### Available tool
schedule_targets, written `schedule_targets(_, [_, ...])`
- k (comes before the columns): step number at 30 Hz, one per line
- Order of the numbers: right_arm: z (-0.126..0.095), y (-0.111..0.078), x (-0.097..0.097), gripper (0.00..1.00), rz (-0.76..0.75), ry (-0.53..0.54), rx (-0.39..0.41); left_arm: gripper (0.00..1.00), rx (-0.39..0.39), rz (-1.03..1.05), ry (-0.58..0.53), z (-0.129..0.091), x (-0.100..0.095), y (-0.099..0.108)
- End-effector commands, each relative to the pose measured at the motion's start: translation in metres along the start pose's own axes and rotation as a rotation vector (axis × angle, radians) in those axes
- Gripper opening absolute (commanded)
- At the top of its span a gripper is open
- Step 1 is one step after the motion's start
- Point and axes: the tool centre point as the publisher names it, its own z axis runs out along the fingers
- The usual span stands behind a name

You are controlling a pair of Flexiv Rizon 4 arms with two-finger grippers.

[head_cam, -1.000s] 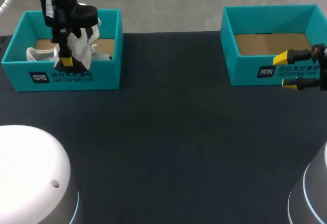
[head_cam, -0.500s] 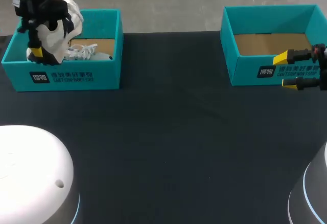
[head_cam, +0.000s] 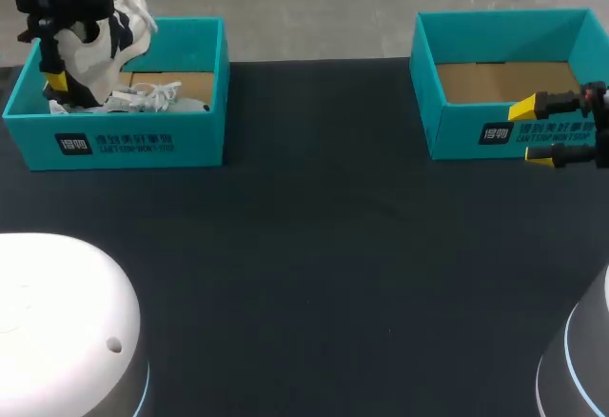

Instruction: Take the shoe out of the shoebox, open the shoe tongue, remove and reinsert the insole, then place the shoe into the shoebox

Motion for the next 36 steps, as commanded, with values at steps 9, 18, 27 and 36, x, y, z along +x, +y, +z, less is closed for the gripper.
schedule_targets(9, [0.0, -0.001, 0.0, 1.0, 0.002, -0.004, 0.0, 0.0, -0.015, -0.015, -0.069, -0.002, -0.003, 0.009])
schedule_targets(18, [0.0, -0.001, 0.0, 1.0, 0.002, -0.004, 0.0, 0.0, 0.004, -0.047, -0.112, 0.007, -0.031, 0.052])
schedule_targets(27, [0.0, -0.001, 0.0, 1.0, 0.002, -0.004, 0.0, 0.0, 0.026, -0.081, -0.067, 0.008, -0.062, 0.104])
schedule_targets(36, [0.0, -0.001, 0.0, 1.0, 0.002, -0.004, 0.0, 0.0, 0.034, -0.101, -0.058, 0.016, -0.091, 0.14])
